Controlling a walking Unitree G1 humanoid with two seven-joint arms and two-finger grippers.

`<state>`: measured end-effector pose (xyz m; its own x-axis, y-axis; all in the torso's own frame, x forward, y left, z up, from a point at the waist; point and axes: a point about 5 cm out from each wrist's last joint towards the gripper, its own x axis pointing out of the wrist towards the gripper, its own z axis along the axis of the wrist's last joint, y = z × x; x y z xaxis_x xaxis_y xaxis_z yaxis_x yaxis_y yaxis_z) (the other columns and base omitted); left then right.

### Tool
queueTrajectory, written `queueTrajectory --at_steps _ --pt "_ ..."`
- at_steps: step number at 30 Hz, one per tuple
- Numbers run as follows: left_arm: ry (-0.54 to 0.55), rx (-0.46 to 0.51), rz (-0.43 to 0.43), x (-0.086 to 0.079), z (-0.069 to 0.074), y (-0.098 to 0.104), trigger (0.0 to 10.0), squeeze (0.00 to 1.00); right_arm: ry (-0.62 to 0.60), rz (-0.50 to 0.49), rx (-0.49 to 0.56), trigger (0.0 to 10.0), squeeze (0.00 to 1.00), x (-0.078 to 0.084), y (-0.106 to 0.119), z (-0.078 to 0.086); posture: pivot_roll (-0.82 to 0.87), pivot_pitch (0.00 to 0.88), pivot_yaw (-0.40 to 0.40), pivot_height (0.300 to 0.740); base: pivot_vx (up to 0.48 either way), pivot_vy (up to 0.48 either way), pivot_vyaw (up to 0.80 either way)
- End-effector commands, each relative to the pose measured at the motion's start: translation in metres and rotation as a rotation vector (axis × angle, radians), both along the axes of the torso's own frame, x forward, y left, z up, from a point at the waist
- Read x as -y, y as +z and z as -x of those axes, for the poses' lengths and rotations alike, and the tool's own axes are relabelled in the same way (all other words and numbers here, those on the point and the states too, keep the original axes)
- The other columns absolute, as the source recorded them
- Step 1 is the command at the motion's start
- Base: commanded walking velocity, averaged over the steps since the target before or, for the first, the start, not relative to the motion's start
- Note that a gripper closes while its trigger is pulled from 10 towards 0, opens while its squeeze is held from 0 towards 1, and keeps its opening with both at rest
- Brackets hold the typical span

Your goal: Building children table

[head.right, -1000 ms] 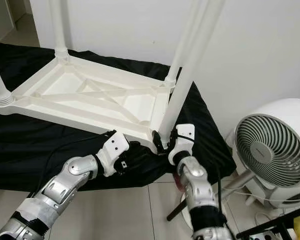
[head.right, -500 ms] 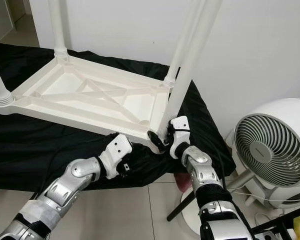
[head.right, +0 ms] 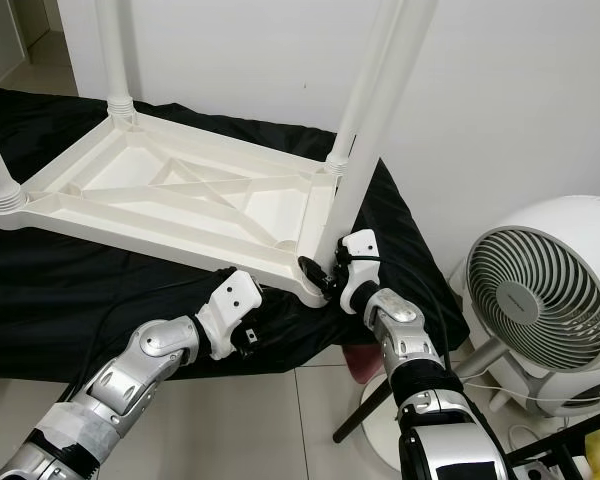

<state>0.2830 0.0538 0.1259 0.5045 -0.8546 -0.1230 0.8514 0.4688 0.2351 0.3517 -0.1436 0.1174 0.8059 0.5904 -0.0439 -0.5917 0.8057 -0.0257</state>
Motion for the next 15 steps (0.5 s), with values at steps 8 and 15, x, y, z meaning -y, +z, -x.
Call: queueTrajectory --at_steps 8,15 --pt "-0.07 -0.011 -0.02 0.003 0.006 -0.001 10.0 0.0 -0.168 -0.011 -0.1 10.0 0.0 -0.003 -0.02 0.008 0.1 0.0 -0.162 0.74 0.0 0.0 0.0" --pt "-0.073 -0.014 -0.021 0.004 0.006 -0.002 10.0 0.0 -0.409 -0.112 -0.144 10.0 0.0 -0.009 -0.024 0.013 0.09 0.0 -0.157 0.74 0.0 0.0 0.0"
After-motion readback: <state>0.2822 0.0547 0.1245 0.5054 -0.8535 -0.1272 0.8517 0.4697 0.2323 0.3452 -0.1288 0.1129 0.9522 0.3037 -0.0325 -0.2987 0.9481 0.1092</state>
